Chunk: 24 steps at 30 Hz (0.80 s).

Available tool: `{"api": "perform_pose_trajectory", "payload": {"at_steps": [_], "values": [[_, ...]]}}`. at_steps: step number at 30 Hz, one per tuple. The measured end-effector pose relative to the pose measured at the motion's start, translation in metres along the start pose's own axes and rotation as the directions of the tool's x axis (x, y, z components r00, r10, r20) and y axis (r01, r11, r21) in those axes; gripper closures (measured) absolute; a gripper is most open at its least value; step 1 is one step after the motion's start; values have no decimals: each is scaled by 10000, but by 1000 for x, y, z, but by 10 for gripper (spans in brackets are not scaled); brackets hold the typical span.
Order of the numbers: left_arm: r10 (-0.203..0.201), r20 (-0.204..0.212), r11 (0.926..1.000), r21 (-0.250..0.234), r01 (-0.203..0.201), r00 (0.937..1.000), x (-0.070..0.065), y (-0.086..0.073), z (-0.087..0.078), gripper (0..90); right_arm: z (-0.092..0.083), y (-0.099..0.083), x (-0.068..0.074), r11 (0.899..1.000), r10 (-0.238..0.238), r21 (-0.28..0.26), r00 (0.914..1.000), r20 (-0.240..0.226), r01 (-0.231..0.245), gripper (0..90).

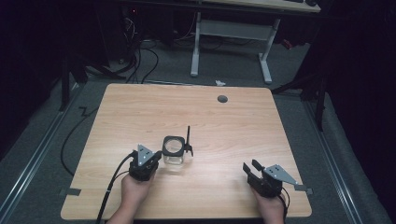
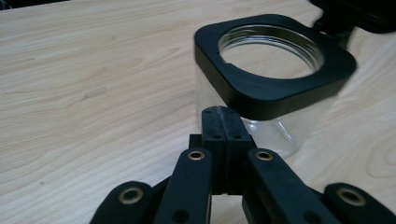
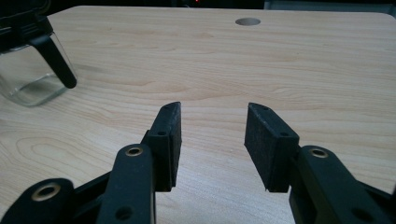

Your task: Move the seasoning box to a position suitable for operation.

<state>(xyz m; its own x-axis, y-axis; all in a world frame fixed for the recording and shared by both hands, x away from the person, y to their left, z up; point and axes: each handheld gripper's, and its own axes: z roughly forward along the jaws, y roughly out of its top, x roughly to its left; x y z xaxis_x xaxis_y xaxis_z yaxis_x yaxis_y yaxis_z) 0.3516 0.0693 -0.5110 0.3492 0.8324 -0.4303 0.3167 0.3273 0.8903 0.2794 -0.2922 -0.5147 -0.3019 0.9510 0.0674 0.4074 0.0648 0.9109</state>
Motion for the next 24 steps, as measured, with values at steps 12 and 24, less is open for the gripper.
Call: {"api": "perform_pose_trajectory", "payload": {"at_steps": [12, 24], "values": [[320, 1140, 9994, 75, -331, 9930, -43, -21, -13, 900, 4, 0, 2, 9999, -137, 71, 9999, -25, 137, 563], [-263, -121, 9994, 204, 265, 9996, 5, -1, 46, 900, 1, -2, 1, 9999, -109, 57, 9999, -29, 109, 562]]}}
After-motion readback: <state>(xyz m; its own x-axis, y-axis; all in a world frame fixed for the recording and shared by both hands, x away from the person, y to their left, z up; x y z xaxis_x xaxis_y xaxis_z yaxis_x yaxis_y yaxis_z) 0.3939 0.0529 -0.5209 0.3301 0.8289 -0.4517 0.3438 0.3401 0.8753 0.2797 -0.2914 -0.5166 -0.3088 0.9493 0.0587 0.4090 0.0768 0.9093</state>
